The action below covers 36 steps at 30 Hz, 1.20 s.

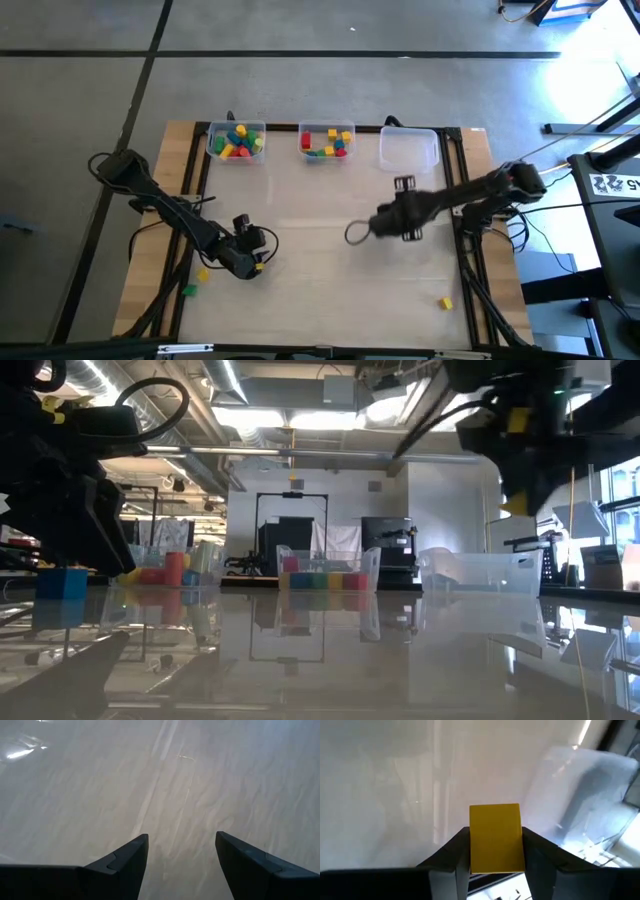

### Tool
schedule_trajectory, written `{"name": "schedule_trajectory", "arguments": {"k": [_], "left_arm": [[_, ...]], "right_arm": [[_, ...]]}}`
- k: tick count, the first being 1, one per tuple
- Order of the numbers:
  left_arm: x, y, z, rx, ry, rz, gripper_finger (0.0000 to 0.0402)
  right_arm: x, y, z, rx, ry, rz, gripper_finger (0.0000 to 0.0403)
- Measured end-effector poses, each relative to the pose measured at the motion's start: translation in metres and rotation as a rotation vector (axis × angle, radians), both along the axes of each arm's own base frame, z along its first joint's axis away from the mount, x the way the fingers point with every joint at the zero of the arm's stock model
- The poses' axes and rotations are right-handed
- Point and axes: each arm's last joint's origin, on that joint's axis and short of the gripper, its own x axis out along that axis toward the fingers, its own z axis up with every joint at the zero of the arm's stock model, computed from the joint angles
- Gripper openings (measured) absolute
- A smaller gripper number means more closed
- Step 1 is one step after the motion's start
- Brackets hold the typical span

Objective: Sort blocks by size
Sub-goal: Put the triangular yellow block into the right bin

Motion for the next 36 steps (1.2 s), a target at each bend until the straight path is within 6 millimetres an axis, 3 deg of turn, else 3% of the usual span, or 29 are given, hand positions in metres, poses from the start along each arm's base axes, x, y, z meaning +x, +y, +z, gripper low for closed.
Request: {"name": "schedule_trajectory", "arguments": {"k": [8, 15, 27, 36], "left_arm": [[0.0, 0.0, 0.0, 0.0, 0.0, 0.0, 0.0227], [0.0, 0.0, 0.0, 0.0, 0.0, 0.0, 0.0227], [0.0, 0.0, 0.0, -0.004, -0.002, 0.006, 0.0227], [0.0, 0.0, 0.0, -0.004, -0.001, 0.006, 0.0227]], "right_arm": [[-0.007, -0.058, 0.02, -0.045, -0.054, -0.132, 0.0141], [-0.007, -0.11, 0.02, -0.078, -0.098, -0.243, 0.0142], [-0.016, -0.187, -0.008, -0.093, -0.282, -0.373, 0.0142], [-0.033, -0.211, -0.031, -0.053, -0.342, -0.449, 0.0143]]}}
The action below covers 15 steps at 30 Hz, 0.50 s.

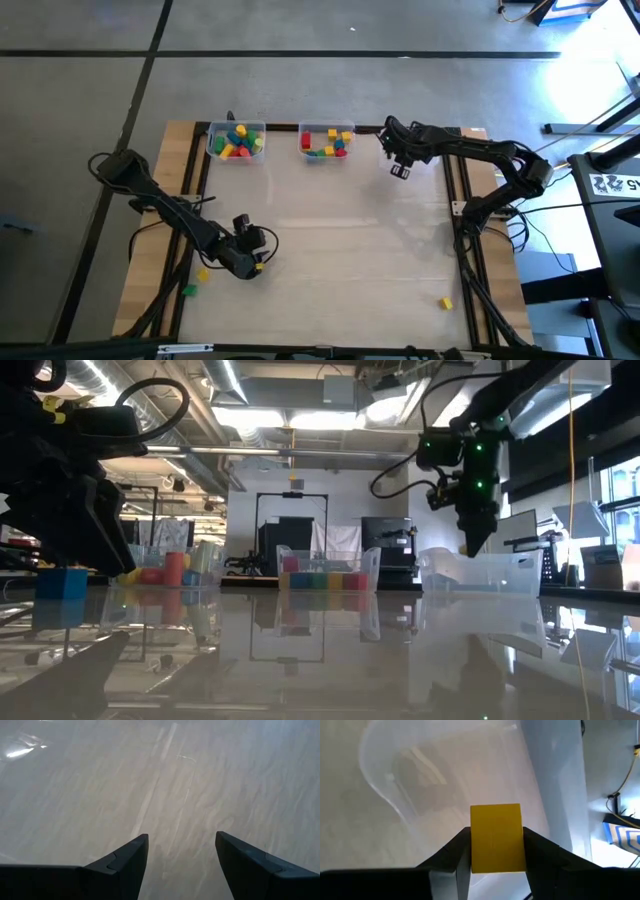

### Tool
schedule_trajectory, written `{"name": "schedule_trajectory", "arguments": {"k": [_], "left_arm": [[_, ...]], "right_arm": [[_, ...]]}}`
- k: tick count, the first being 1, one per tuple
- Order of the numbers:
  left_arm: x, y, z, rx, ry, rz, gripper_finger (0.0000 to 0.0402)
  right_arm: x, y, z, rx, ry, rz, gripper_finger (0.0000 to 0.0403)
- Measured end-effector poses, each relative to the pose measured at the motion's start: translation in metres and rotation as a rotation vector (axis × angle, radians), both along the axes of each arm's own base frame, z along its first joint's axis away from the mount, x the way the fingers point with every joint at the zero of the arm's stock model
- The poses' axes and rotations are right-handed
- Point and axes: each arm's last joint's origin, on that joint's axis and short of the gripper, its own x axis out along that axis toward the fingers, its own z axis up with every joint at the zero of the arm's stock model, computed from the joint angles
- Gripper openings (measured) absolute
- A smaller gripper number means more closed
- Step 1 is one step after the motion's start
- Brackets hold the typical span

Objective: Sort blocks by size
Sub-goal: Put the triangular yellow block into the right bin

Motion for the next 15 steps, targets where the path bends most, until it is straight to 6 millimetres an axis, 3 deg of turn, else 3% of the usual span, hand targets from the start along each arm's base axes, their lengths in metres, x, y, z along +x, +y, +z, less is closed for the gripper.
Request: {"name": "schedule_trajectory", "arguments": {"k": [7, 15], "left_arm": [[0.0001, 0.0, 0.0001, 0.0, 0.0, 0.0, 0.0227], [0.0001, 0.0, 0.0001, 0.0, 0.0, 0.0, 0.0227]], "right_arm": [[-0.0012, -0.0003, -0.0015, -0.007, 0.018, 0.009, 0.0154], [-0.0013, -0.0007, -0.0012, -0.021, 0.022, 0.0, 0.0219]]}}
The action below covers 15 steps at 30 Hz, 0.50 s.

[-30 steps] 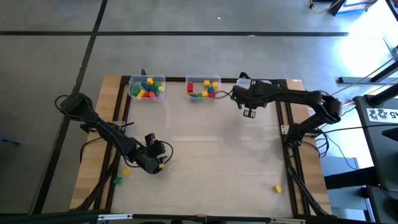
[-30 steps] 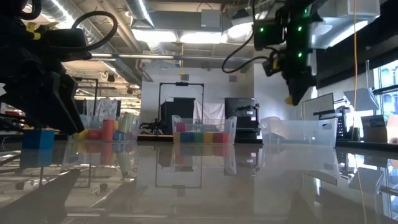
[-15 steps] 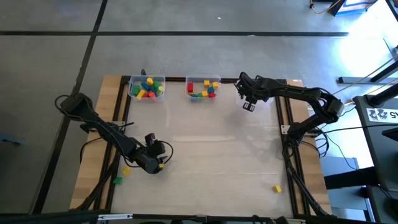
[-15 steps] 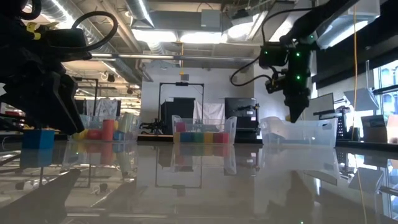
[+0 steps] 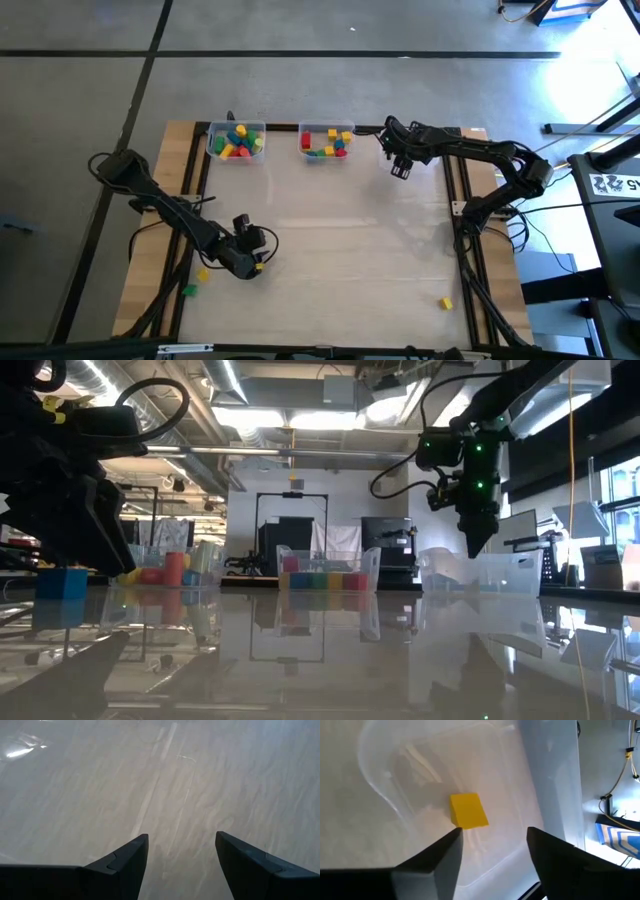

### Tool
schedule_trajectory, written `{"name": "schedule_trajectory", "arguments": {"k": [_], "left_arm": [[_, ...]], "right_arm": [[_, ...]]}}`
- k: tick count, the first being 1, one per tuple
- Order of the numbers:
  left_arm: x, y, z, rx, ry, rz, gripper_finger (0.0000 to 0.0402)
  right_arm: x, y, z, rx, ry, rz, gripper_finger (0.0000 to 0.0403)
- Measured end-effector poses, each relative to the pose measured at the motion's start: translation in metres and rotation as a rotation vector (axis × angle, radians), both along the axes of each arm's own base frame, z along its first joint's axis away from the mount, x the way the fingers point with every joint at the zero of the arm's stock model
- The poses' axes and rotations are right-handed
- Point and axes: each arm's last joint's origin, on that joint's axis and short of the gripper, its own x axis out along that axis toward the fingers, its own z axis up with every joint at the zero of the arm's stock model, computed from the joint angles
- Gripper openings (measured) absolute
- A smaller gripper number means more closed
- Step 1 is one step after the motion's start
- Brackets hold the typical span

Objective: Sort blocks by size
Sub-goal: Put the triangular yellow block into the right bin

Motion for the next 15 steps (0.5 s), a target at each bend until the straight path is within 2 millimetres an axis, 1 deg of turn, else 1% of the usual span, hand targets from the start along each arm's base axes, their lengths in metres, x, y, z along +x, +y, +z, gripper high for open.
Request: {"name": "schedule_trajectory", "arguments": {"k": [4, 8, 12, 15], "left_arm": [[0.0, 0.0, 0.0, 0.0, 0.0, 0.0, 0.0227], [0.0, 0.0, 0.0, 0.0, 0.0, 0.0, 0.0227], [0.0, 0.0, 0.0, 0.0, 0.0, 0.0, 0.0227], [0.0, 0.0, 0.0, 0.0, 0.0, 0.0, 0.0227]], "right_arm": [[0.0, 0.001, 0.0, 0.016, 0.001, 0.007, 0.0242], [0.003, 0.009, 0.0, 0.019, 0.024, 0.037, 0.0249], [0.007, 0.024, 0.007, 0.005, 0.013, 0.095, 0.0248], [0.009, 0.04, 0.016, 0.024, -0.008, 0.157, 0.0249]]}}
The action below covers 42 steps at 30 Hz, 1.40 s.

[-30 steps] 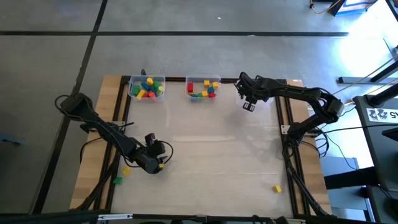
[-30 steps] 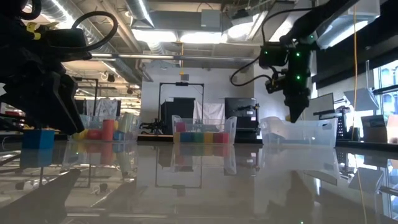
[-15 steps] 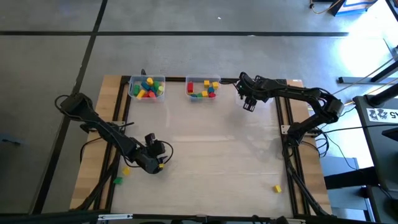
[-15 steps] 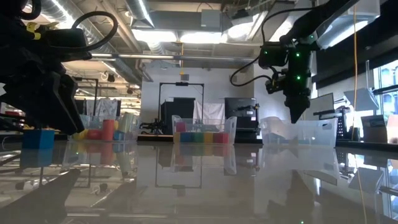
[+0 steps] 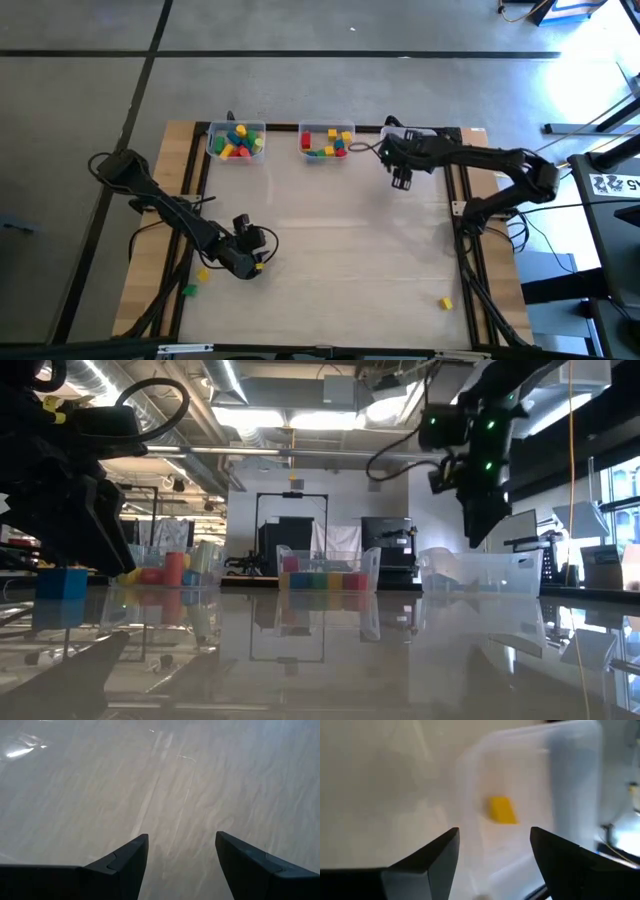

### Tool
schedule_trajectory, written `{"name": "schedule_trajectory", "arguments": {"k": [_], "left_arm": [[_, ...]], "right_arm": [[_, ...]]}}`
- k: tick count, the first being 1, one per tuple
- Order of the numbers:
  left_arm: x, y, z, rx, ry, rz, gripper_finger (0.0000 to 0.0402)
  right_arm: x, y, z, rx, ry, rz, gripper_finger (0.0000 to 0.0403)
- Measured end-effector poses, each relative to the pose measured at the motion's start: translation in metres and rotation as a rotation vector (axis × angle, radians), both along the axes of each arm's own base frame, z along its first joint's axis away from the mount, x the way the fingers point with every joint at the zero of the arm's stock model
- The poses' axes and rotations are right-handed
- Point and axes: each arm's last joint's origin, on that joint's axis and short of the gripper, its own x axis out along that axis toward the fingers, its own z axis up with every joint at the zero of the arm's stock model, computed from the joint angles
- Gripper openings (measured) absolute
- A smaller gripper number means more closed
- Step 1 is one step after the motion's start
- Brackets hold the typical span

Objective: Sort blocks by size
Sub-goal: Put the triangular yellow block into the right bin

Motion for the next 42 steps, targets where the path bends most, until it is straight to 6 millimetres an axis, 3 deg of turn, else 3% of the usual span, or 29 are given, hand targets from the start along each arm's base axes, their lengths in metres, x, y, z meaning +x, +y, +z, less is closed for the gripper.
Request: {"name": "schedule_trajectory", "arguments": {"k": [14, 28, 42], "left_arm": [[0.0, 0.0, 0.0, 0.0, 0.0, 0.0, 0.0227], [0.0, 0.0, 0.0, -0.007, -0.006, 0.005, 0.0227], [0.001, 0.0, 0.0, -0.004, -0.008, -0.003, 0.0227]], "right_arm": [[-0.016, 0.105, 0.031, 0.135, -0.079, 0.149, 0.0248], [-0.015, 0.18, 0.029, 0.191, -0.178, 0.277, 0.0248], [-0.043, 0.256, 0.017, 0.318, -0.172, 0.345, 0.0248]]}}
